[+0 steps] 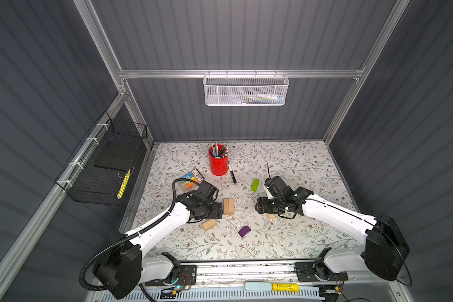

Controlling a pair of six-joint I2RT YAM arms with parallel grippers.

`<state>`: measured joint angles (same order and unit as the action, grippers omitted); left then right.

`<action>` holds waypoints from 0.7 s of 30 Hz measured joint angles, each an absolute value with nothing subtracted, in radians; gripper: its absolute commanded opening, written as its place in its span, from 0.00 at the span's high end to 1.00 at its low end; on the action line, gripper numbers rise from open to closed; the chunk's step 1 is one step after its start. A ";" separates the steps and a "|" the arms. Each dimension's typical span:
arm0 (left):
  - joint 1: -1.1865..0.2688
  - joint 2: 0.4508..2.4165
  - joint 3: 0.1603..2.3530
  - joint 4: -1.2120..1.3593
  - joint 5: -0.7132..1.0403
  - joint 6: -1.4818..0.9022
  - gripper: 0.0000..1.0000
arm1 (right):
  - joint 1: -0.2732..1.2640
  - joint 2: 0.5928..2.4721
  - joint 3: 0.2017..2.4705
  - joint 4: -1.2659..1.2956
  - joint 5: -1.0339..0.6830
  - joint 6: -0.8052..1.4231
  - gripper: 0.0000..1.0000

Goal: Build the wood block tower
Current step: 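Grasp a lying wooden block with the left gripper while the right gripper withdraws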

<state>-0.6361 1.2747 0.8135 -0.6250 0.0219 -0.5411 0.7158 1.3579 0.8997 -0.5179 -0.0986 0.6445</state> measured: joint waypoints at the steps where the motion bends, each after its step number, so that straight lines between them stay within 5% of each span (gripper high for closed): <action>1: -0.636 1.282 0.811 -0.629 0.024 -0.536 0.16 | 0.721 1.352 0.895 -0.512 -0.102 0.646 0.25; 13: -0.680 1.376 0.795 -0.659 0.047 -0.524 0.17 | 0.754 1.257 0.816 -0.424 -0.135 0.682 0.02; 21: -0.757 1.410 0.795 -0.714 -0.025 -0.567 0.27 | 0.754 1.248 0.811 -0.413 -0.135 0.684 0.01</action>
